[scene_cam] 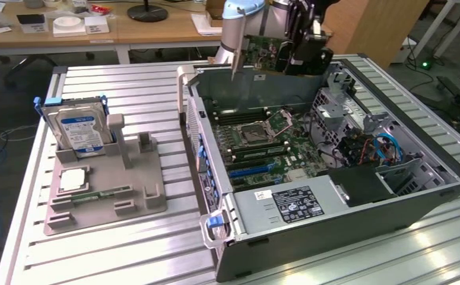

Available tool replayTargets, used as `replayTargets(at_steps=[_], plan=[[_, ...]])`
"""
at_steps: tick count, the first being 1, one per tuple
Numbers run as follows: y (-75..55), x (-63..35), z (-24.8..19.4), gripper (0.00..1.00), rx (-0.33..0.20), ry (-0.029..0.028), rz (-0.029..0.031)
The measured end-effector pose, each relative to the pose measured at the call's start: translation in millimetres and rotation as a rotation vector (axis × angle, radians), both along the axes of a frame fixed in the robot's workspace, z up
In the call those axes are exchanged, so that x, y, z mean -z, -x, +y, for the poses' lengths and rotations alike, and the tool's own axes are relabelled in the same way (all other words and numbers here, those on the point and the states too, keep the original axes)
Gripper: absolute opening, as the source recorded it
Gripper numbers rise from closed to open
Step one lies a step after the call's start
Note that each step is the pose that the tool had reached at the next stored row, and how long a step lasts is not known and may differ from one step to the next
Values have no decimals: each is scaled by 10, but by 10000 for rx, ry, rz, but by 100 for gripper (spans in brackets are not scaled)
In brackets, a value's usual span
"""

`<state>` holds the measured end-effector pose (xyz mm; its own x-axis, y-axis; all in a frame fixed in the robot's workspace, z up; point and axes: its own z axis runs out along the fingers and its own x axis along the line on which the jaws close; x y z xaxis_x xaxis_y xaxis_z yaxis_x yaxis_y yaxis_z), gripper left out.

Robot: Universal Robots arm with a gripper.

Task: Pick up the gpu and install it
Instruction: 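Insert the gpu into the slot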

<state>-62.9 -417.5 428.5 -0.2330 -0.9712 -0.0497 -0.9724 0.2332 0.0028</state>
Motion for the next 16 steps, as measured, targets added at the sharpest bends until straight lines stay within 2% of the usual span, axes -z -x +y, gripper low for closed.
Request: replayTargets(at_steps=[10,16], plan=[[0,0,0,28,-1196,-1,-2],[0,1,-1,28,-1620,-12,-5]])
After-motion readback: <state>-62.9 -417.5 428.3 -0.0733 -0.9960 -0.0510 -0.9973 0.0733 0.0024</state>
